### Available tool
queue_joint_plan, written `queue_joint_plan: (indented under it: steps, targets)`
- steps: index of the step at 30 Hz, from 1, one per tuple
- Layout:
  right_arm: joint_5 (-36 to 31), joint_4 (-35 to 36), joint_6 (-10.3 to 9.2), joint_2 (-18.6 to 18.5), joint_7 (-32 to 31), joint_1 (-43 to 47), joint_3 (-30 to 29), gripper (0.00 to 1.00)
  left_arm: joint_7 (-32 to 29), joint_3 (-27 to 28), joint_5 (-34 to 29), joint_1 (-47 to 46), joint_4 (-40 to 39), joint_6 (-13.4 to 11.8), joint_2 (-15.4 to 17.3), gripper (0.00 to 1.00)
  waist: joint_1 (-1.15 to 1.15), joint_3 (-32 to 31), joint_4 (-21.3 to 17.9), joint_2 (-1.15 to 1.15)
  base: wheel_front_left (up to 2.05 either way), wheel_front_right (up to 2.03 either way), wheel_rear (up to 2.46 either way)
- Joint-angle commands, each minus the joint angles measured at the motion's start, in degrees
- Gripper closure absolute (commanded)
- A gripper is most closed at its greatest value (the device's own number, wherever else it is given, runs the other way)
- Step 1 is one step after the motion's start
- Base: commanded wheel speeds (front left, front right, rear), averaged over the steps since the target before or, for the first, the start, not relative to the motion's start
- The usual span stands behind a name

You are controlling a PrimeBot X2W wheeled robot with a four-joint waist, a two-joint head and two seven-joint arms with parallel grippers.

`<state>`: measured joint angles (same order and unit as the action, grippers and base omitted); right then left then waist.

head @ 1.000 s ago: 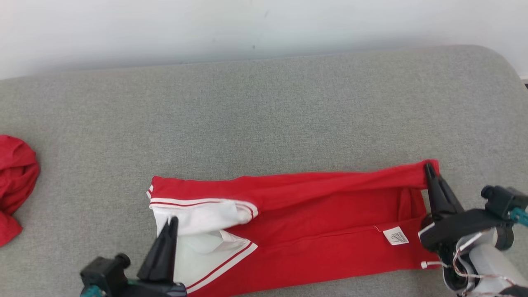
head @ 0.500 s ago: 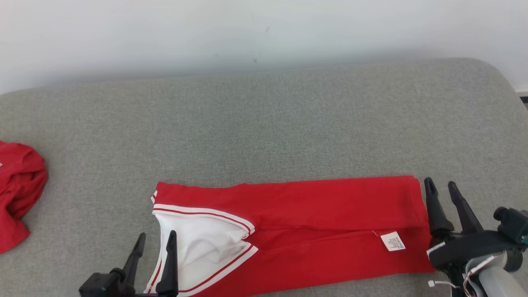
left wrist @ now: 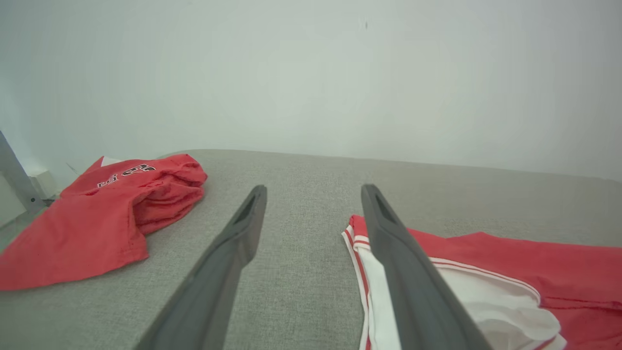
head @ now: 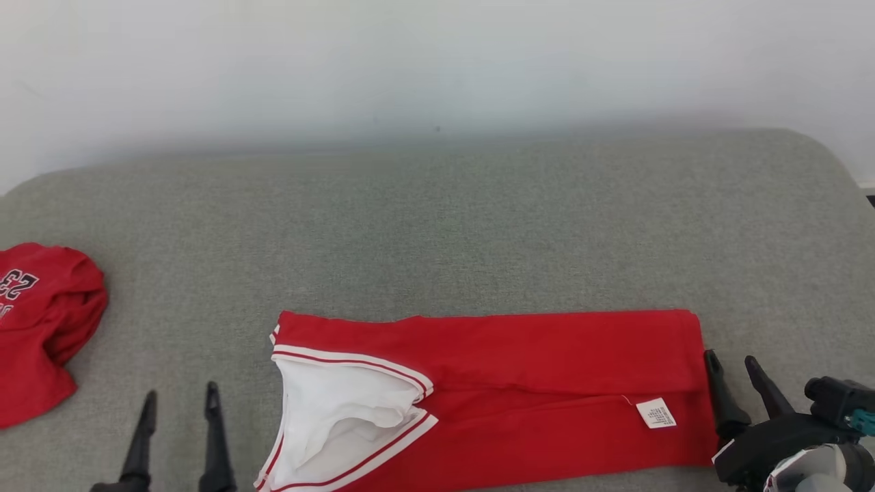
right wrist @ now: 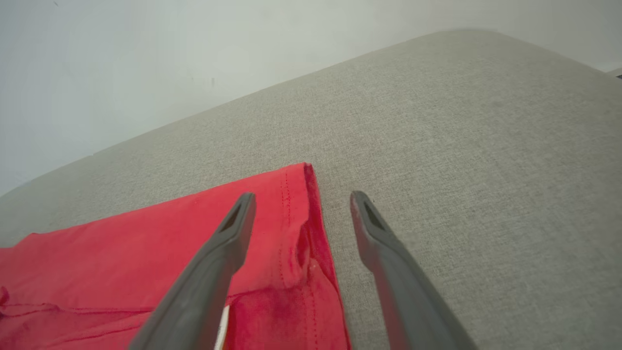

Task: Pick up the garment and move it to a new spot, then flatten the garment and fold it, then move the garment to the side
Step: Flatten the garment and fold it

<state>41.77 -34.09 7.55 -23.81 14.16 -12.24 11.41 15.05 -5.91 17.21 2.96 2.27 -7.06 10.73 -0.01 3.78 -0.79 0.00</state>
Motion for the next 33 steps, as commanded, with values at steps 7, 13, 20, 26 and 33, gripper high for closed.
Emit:
queue_joint_plan:
  steps: [7, 13, 20, 26, 33]
  targets:
    - [-0.1, -8.5, -0.14, 1.5, -2.1, -4.7, 1.8, 0.00, 0.2, 7.7, -4.5, 3.3, -2.7, 1.1, -2.7, 0.00, 0.01, -0.9, 1.4, 0.00, 0.00, 0.00, 0.00]
    - [0.2, -14.9, -0.14, 2.2, -3.5, -6.9, 3.3, 0.00, 0.2, 10.2, -6.9, 4.2, -2.1, 3.2, -4.4, 0.00, 0.01, -1.3, 2.3, 0.00, 0.00, 0.00, 0.00]
    - [0.7, -20.7, -0.14, 3.7, -4.6, -8.0, 5.5, 0.14, 0.2, 10.9, -10.7, 3.9, -0.3, 4.9, -5.5, 0.00, 0.01, -1.6, 3.2, 0.00, 0.00, 0.00, 0.00]
    - [3.1, -21.4, -0.14, 3.0, -3.4, -9.1, 6.4, 1.00, 0.2, 11.5, -12.3, 4.6, 0.8, 6.7, -5.9, 0.00, 0.01, -2.3, 3.1, 0.00, 0.00, 0.00, 0.00]
    - [6.0, -23.5, -0.14, -1.6, -1.3, -10.3, 3.7, 1.00, 0.2, 11.1, -13.9, 4.5, 0.9, 8.5, -5.5, 0.00, 0.01, -3.5, 2.2, 0.00, 0.00, 0.00, 0.00]
